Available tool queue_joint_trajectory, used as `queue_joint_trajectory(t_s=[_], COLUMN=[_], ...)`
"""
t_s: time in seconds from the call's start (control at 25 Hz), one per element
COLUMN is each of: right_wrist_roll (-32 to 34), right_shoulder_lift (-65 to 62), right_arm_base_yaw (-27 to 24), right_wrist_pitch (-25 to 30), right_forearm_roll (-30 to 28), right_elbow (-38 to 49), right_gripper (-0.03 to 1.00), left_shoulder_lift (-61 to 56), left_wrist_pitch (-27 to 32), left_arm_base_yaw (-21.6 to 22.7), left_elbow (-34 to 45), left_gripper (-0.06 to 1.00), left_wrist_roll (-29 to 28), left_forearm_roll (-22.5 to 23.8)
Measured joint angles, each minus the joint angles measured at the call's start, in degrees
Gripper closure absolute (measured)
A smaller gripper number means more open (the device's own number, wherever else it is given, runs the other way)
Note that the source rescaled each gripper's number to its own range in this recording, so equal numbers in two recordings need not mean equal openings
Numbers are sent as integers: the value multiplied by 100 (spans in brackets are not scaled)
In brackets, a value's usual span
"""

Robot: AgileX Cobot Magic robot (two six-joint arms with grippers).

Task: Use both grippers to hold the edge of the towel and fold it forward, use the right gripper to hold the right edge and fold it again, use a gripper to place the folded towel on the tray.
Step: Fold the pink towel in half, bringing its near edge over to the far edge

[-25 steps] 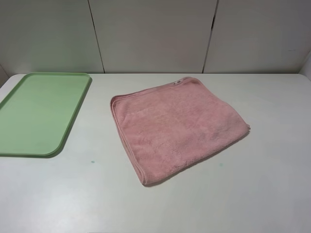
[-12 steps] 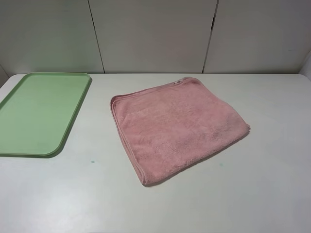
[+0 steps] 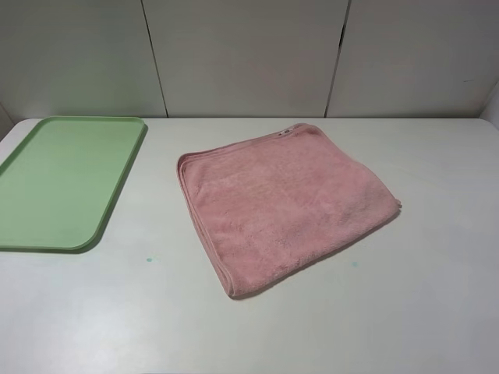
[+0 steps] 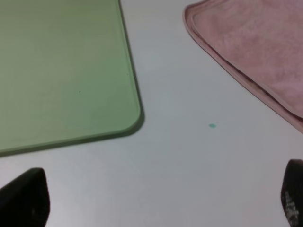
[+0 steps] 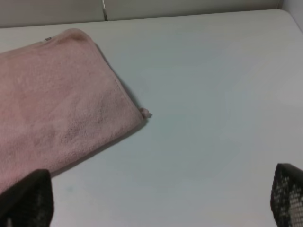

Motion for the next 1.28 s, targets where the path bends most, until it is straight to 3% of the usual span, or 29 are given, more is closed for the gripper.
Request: queue_joint_trajectory(t_s=[0.84,1.08,1.28], right_wrist_roll=[175,472,478], right_shoulder_lift=[104,1325,2512], right_arm_base_yaw=[0,0,0], right_wrist_pitch=[4,-14,-291], right_forearm_roll=[192,584,842], right_elbow=[-63,-578,-1150], right_gripper=[-3,-3,-3], left_shoulder_lift=[0,60,841], left_wrist_pitch=[0,12,6], left_arm_base_yaw=[0,0,0], left_elbow=[0,-104,-337], left_gripper=[-4,-3,-3], left_wrist_roll=[56,61,362], left_forearm_roll=[0,6,6])
